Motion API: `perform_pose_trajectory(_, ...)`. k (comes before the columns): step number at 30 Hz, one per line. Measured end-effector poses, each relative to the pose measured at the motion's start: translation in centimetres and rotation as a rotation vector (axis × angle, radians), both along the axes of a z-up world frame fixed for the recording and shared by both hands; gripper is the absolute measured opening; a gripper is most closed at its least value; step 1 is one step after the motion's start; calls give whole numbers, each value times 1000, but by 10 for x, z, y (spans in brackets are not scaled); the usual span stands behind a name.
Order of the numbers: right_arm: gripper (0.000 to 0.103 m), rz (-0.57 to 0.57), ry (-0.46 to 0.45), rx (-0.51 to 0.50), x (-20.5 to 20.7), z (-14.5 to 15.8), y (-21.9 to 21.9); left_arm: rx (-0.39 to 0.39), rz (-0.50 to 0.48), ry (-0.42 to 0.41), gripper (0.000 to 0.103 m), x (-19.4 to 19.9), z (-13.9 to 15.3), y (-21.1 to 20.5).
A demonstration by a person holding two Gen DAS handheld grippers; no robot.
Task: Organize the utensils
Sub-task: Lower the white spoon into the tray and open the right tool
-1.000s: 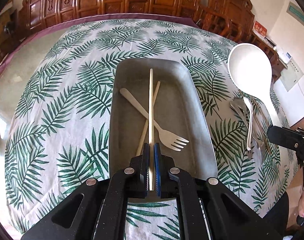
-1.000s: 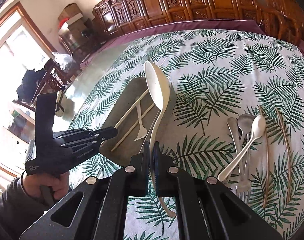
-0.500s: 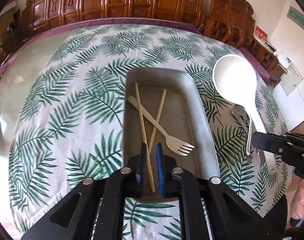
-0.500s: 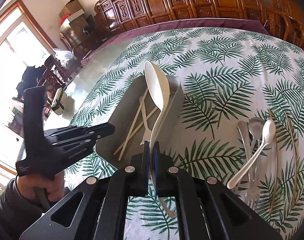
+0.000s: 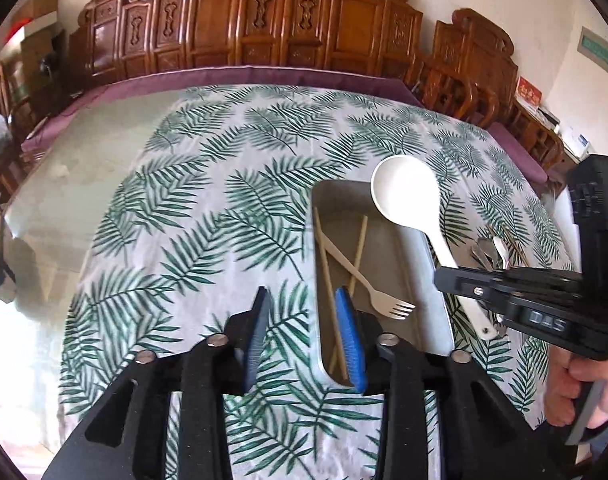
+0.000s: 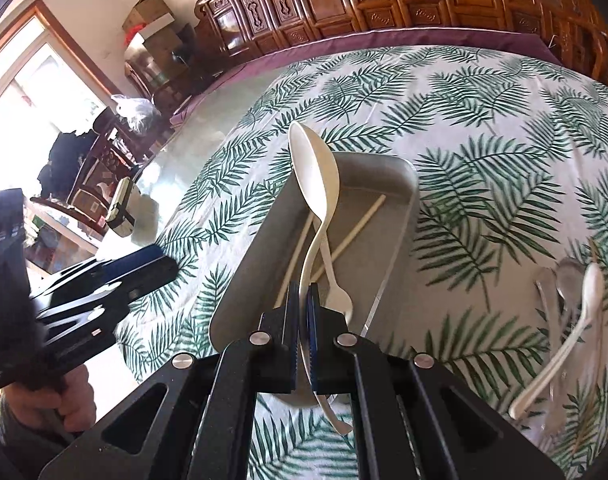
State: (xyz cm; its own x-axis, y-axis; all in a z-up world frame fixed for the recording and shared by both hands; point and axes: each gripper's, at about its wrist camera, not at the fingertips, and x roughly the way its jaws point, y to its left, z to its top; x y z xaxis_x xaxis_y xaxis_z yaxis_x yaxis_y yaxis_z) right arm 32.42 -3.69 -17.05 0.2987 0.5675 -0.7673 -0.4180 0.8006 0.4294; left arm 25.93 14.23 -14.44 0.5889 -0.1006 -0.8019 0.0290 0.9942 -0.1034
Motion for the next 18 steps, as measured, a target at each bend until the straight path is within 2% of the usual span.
perform_pose_trajectory(7, 5, -20, 45, 11, 21, -19, 21, 12, 28, -7, 44, -6, 5, 16)
perform_pose_trajectory(10, 5, -36, 73, 14, 29, -29, 27, 16, 39, -10, 55, -9, 6, 20)
perform_pose_trajectory(18, 5, -86, 113, -12, 41, -48, 29, 25, 51, -3, 56, -11, 5, 25)
